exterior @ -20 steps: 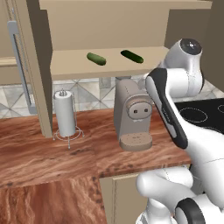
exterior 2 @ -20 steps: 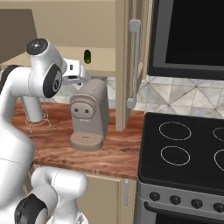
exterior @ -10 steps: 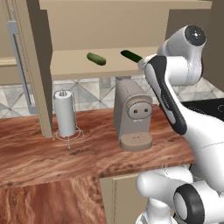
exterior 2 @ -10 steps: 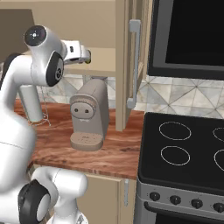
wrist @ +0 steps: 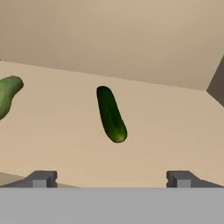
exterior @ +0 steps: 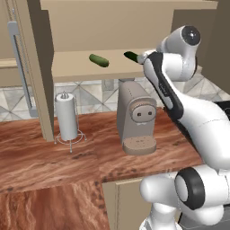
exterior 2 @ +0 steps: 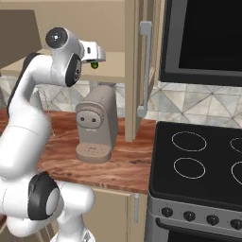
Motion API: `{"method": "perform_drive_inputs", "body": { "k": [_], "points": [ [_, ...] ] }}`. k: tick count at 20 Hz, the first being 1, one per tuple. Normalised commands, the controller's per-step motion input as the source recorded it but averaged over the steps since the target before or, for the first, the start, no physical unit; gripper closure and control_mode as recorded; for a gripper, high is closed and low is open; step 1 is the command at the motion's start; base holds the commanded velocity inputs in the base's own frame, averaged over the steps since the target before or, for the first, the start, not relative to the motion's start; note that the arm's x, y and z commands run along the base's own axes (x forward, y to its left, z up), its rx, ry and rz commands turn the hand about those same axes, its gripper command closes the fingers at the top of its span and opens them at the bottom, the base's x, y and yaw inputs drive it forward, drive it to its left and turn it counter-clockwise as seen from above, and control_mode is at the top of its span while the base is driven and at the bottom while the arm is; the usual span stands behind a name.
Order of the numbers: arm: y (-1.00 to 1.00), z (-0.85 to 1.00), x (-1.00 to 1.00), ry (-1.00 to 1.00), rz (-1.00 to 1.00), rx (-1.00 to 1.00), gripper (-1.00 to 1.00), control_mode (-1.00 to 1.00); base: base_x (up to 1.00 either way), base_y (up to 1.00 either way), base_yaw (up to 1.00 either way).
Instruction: Pick the cucumbers from the cabinet and place them in one bowl. Pick the banana from the sink and place it in the other bowl.
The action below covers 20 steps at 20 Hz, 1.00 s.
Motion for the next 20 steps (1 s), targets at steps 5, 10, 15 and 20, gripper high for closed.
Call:
{"method": "perform_drive_inputs", "body": {
  "k": [5,10,15,20],
  "points": [
    [-0.02,0.02,0.72,0.06,0.0,-0.01,-1.0,-1.0,0.0,0.0,0.0],
    [0.01,-0.2,0.74,0.08,0.0,-0.02,-1.0,-1.0,0.0,0.0,0.0],
    [0.01,-0.23,0.76,0.07,0.04,0.0,-1.0,-1.0,0.0,0.0,0.0],
    [0.13,-0.19,0.53,0.0,0.02,0.0,-1.0,-1.0,0.0,0.0,0.0]
  ]
}}
